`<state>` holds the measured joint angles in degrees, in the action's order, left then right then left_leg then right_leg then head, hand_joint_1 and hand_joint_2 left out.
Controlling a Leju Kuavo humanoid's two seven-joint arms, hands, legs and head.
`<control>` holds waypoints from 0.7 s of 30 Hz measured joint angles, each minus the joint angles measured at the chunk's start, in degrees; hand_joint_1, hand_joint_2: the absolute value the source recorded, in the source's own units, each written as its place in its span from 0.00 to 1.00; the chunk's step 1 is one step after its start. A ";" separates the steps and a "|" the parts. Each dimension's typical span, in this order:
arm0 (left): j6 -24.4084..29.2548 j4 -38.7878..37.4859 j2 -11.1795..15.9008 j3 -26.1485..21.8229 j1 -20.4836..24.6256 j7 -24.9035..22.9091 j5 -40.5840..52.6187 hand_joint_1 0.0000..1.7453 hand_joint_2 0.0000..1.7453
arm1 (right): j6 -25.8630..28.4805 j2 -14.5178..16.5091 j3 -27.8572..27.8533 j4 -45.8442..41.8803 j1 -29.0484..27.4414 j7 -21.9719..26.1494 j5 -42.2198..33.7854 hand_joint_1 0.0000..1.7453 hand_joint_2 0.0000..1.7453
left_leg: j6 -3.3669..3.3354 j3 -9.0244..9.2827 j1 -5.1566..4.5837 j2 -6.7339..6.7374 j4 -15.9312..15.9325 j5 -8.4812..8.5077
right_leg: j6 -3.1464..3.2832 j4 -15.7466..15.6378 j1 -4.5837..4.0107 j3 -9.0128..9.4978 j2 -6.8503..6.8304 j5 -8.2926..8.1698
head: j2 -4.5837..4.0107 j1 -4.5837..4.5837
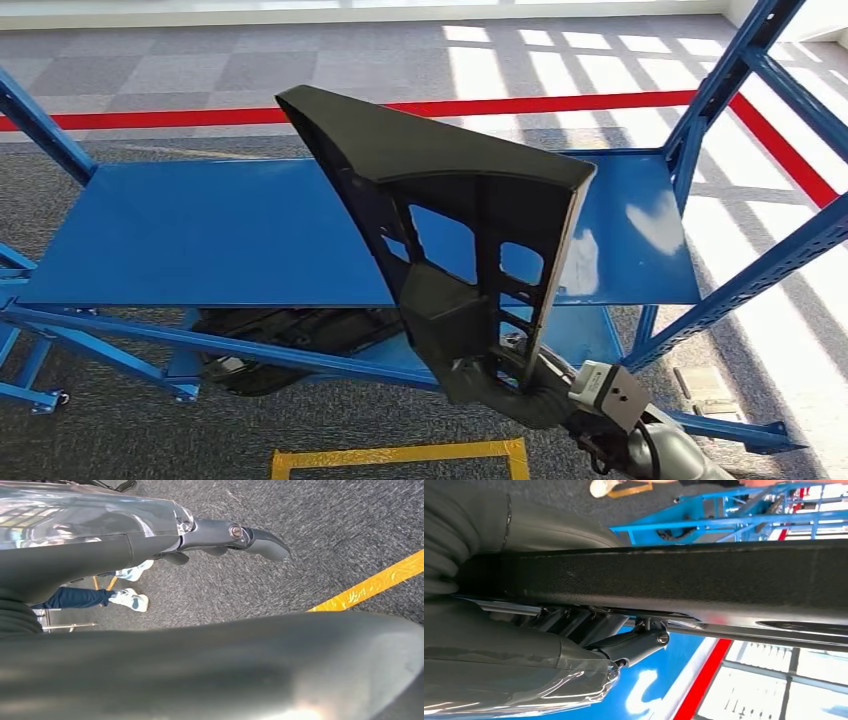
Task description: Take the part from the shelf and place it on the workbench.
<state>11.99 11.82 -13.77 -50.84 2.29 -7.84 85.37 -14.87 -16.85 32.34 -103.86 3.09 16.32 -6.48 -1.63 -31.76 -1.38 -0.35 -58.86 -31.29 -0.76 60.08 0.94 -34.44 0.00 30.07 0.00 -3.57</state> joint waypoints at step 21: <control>1.32 0.00 -0.50 0.00 0.36 -0.35 0.22 0.00 0.00 | 1.68 -0.02 5.80 0.19 -3.10 2.63 4.05 1.00 1.00 | 0.00 0.00 0.00 0.00 0.00 0.00 | 0.00 0.00 0.00 0.00 0.00 0.00 | 0.00 -0.01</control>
<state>13.31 11.82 -14.27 -50.84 2.65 -8.19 85.59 -13.19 -16.87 38.14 -103.68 -0.01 18.96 -2.43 -1.63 -31.76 -1.38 -0.35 -58.86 -31.29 -0.76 60.08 0.94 -34.44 0.01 30.07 0.00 -3.58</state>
